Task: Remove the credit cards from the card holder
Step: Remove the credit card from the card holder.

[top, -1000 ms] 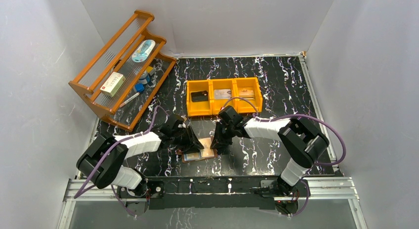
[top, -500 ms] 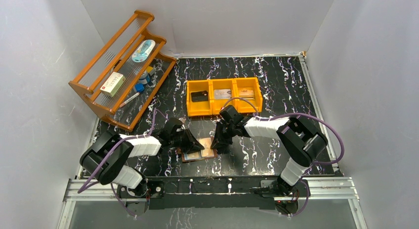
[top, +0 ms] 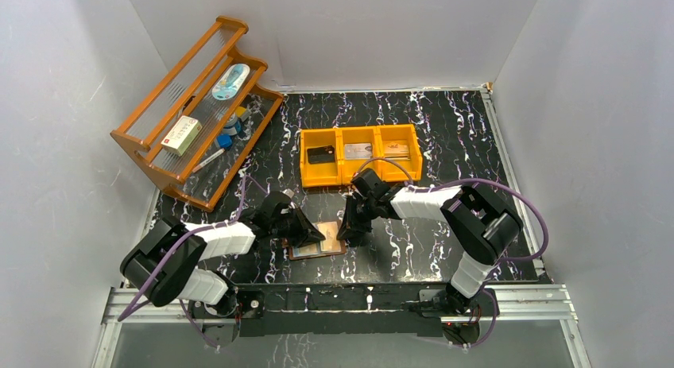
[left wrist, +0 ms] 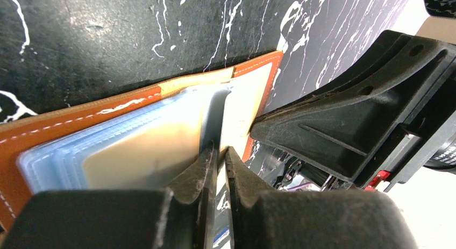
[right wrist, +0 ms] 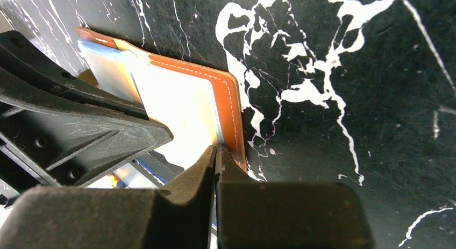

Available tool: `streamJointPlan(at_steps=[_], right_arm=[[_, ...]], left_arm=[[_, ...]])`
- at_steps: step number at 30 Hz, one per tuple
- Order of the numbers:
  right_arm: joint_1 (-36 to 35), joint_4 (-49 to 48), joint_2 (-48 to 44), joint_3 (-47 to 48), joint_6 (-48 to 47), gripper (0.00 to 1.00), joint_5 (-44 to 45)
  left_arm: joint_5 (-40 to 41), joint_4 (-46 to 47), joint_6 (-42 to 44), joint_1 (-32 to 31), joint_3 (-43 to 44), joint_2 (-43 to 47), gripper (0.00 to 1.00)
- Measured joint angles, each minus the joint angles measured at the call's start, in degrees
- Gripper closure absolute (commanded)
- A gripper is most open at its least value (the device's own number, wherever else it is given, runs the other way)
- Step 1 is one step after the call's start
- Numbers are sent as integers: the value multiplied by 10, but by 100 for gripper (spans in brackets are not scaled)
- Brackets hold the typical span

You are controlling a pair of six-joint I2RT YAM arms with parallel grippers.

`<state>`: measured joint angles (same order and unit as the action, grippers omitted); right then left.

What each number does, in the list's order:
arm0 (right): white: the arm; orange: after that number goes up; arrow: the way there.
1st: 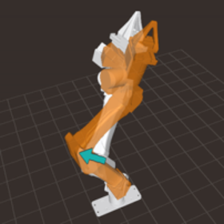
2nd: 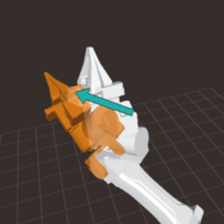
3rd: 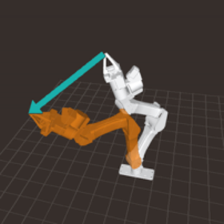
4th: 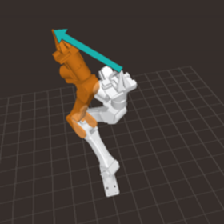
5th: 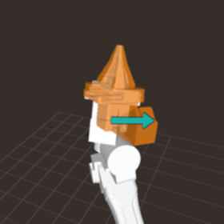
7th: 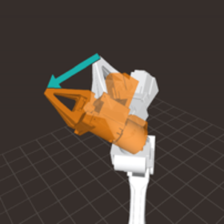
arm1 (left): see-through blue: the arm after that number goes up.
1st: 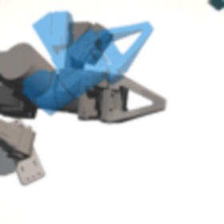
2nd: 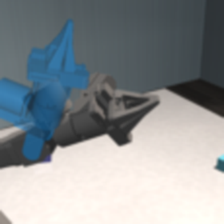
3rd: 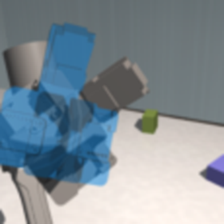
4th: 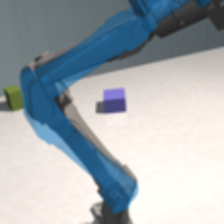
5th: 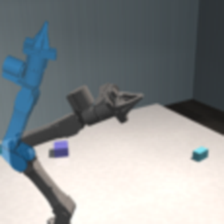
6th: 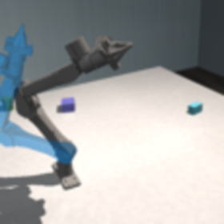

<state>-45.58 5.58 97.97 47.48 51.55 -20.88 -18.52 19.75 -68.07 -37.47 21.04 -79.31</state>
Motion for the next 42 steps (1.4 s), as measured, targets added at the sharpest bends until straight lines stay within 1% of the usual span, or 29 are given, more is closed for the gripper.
streamJointPlan(at_steps=[1,3,4,6,7,10,13,18,27,36,42], right_arm=[[0,0,0,0,0,90,0],[0,0,0,0,1,90,-1],[0,-1,2,0,2,90,-2],[0,-1,3,2,2,91,-4],[0,0,4,3,2,91,-4],[0,3,5,4,4,92,-4],[0,3,7,5,6,95,-5],[-1,5,12,10,10,97,-7],[-10,-1,19,15,12,99,-9],[-10,1,19,17,12,100,-7],[-11,4,20,19,12,100,-4]], left_arm=[[0,0,2,0,0,0,84],[0,1,6,0,0,0,82],[0,3,6,0,-1,0,85],[0,9,7,0,-4,0,96],[-1,12,8,0,-7,0,100],[-3,26,7,0,-17,8,100],[-3,27,7,0,-19,19,100],[1,11,15,0,-19,34,100],[25,-78,65,0,1,78,100],[35,-117,84,2,4,99,100],[56,-158,96,3,5,134,100]])
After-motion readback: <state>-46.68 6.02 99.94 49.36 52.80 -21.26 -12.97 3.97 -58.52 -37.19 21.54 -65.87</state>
